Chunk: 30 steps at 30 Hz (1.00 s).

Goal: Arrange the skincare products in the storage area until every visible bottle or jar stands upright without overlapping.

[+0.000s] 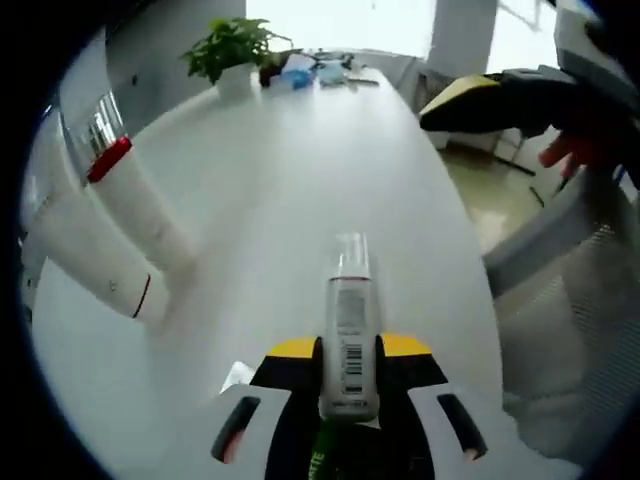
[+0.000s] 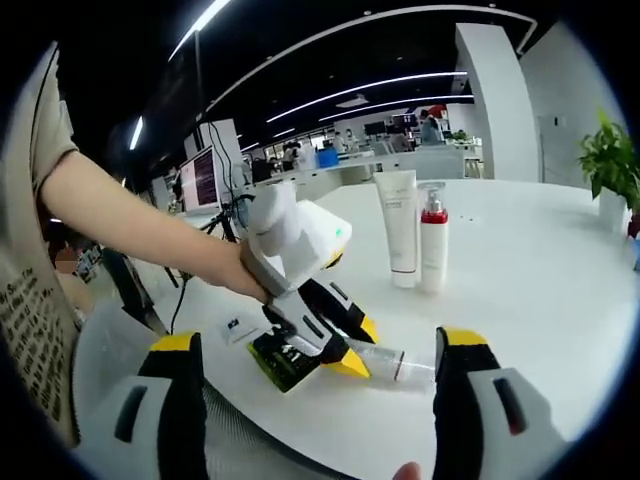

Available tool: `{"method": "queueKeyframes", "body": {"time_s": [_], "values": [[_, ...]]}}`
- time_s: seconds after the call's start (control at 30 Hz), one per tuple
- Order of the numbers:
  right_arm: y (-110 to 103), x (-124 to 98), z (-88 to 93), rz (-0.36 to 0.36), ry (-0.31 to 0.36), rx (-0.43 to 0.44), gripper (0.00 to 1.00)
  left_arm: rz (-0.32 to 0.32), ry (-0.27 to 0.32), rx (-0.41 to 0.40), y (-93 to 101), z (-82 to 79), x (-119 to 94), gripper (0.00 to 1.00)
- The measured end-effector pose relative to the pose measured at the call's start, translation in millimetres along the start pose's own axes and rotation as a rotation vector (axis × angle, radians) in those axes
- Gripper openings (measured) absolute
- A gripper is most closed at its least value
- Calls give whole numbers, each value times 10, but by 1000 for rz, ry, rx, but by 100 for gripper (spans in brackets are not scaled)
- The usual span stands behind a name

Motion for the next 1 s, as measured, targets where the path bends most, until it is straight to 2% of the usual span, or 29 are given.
{"method": "queueKeyframes", "body": {"time_s": [0.07, 0.23, 0.4, 0.57, 0.83, 0.87, 1.0], "values": [[-2, -2, -2, -1, 2, 1, 96, -7, 33, -58, -14, 17, -58, 17], [-11, -4, -5, -7, 4, 3, 96, -11, 68, -112, 11, 80, -199, 16], [-39, -4, -13, -21, 5, -1, 95, -24, 178, -227, 47, 115, -404, 16], [-68, -1, -29, -51, 11, 7, 95, -27, 328, -321, 144, 124, -691, 16], [-79, -17, -61, -101, 25, 40, 92, -29, 450, -373, 351, 179, -1015, 16], [-97, -24, -81, -132, 38, 65, 91, -30, 461, -377, 364, 178, -1043, 16], [-89, -42, -172, -169, 68, 100, 84, -27, 511, -374, 450, 141, -1175, 16]]}}
Point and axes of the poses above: the point that each gripper's makers call its tool centre point, and the gripper's own axes: x roughly forward along the fingers, y roughly to its right, z roughly out of its underside, the point moved 9 cm from there along -x, roughly backward along the fingers, and after that the axes turned 1 degree about -y, right-handed, at the moved point
